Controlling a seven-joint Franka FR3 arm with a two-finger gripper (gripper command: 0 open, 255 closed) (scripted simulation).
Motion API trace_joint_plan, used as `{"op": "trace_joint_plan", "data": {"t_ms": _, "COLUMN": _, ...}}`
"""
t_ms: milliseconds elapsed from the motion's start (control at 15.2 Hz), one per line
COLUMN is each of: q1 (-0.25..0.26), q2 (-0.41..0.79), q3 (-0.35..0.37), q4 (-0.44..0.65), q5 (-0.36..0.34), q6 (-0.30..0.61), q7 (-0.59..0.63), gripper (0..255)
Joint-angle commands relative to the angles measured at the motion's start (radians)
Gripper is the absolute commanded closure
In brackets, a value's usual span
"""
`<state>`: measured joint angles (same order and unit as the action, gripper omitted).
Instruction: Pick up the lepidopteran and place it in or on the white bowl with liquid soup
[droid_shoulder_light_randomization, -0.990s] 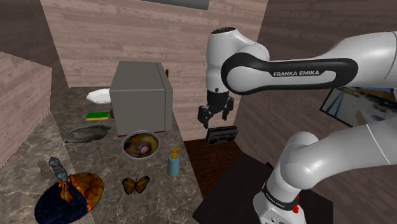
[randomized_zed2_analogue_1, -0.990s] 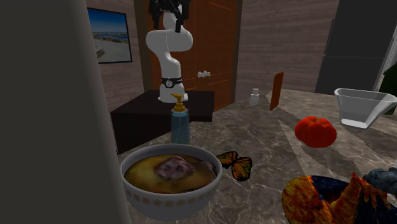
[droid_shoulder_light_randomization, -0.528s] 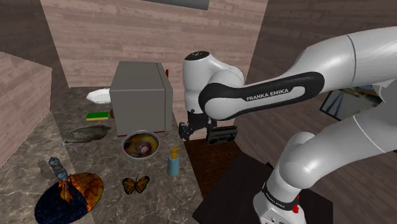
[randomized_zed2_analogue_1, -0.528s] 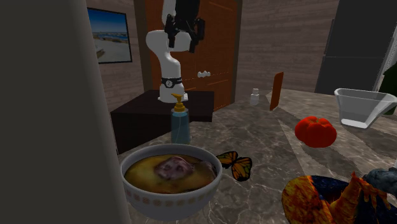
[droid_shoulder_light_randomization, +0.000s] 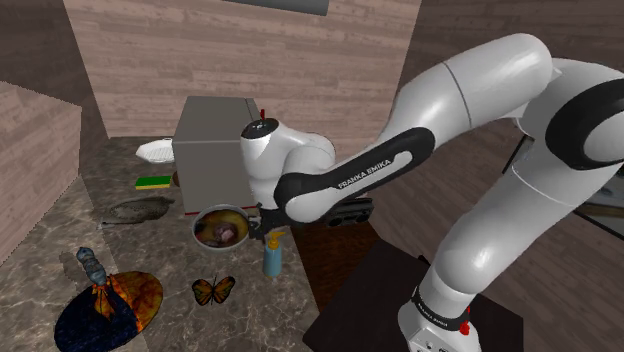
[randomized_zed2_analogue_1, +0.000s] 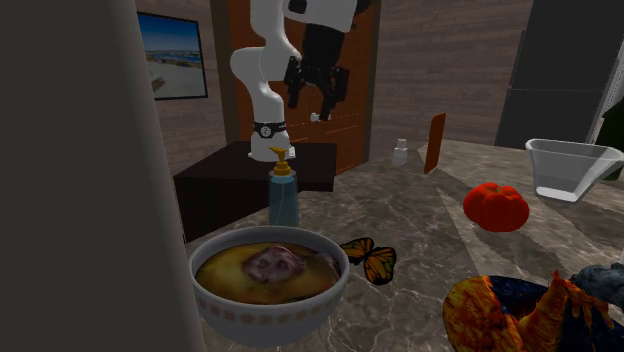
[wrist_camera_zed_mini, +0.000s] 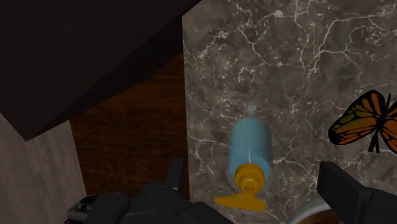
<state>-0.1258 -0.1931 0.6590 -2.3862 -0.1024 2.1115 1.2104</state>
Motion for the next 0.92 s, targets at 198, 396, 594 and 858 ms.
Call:
{"op": "trace_joint_plan", "data": {"t_ms": 198, "q1": -0.020, "q2": 0.284, "q3": 0.064, "q4": 0.131, "q5": -0.233, "q6": 0.041, "q7": 0.315, "gripper": 0}}
{"op": "trace_joint_plan", "data": {"t_ms": 396, "q1": 0.028, "q2": 0.447, "q3": 0.034, "q4": 0.233, "q5": -0.366, "q6": 0.026, "q7": 0.474, "gripper": 0}}
{"op": "trace_joint_plan", "data": {"t_ms": 594, "q1": 0.096, "q2": 0.592, "q3": -0.018, "q4": 0.347, "q5": -0.461, "q6": 0.003, "q7": 0.593, "gripper": 0}}
{"op": "trace_joint_plan", "data": {"t_ms": 858, "q1": 0.187, "q2": 0.766, "q3": -0.093, "q4": 0.515, "q5": -0.542, "q6": -0.034, "q7": 0.703, "gripper": 0}}
